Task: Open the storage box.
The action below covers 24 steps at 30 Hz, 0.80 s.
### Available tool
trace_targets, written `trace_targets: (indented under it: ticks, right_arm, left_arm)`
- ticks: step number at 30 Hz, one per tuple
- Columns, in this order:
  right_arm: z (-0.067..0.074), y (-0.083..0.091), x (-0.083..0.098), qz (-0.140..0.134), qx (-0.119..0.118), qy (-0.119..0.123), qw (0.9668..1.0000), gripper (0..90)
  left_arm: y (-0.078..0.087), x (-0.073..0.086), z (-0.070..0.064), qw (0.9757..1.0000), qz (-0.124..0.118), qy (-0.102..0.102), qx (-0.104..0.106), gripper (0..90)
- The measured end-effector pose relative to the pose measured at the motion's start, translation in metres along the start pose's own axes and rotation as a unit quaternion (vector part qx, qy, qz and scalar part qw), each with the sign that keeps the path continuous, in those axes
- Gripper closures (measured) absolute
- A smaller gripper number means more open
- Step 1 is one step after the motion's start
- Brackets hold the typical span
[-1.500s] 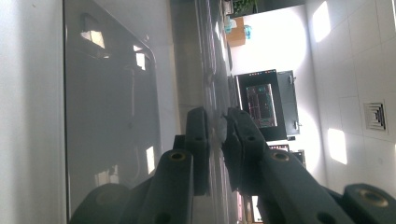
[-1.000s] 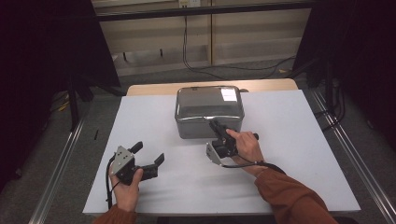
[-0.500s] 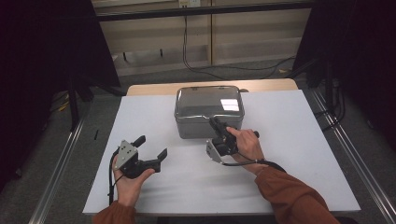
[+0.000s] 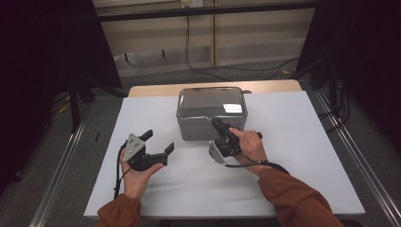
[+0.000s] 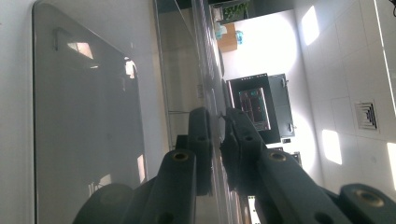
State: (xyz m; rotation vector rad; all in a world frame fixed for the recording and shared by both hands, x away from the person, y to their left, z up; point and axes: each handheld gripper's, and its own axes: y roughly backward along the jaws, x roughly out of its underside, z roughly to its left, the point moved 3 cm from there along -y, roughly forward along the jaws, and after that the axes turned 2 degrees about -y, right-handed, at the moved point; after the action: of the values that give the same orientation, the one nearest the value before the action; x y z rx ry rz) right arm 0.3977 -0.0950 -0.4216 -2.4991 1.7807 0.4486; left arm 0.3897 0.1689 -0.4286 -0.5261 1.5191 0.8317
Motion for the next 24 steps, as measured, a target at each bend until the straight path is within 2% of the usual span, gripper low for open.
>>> trace_targets:
  ticks: [11,17,20,21,24]
  right_arm:
    - [-0.005,-0.001,0.0,-0.001,0.003,-0.007,1.0,80.6]
    - [-0.008,-0.002,-0.001,-0.001,0.006,-0.012,0.9999,80.3]
    - [-0.009,-0.003,-0.001,0.0,0.001,-0.017,0.9999,80.2]
    - [-0.009,-0.003,-0.001,0.0,0.001,-0.017,0.9999,80.3]
    - [-0.01,-0.003,-0.001,0.002,0.001,-0.016,0.9999,80.5]
  left_arm:
    - [-0.02,-0.009,0.001,0.9998,-0.004,-0.018,0.006,7.9]
    - [-0.031,-0.013,0.003,0.9998,-0.005,-0.02,0.004,9.1]
    - [-0.036,-0.015,0.004,0.9994,0.0,-0.032,0.014,12.0]
    - [-0.039,-0.016,0.004,0.999,0.002,-0.043,0.013,11.9]
    - [-0.043,-0.018,0.006,0.999,-0.001,-0.042,0.012,11.9]
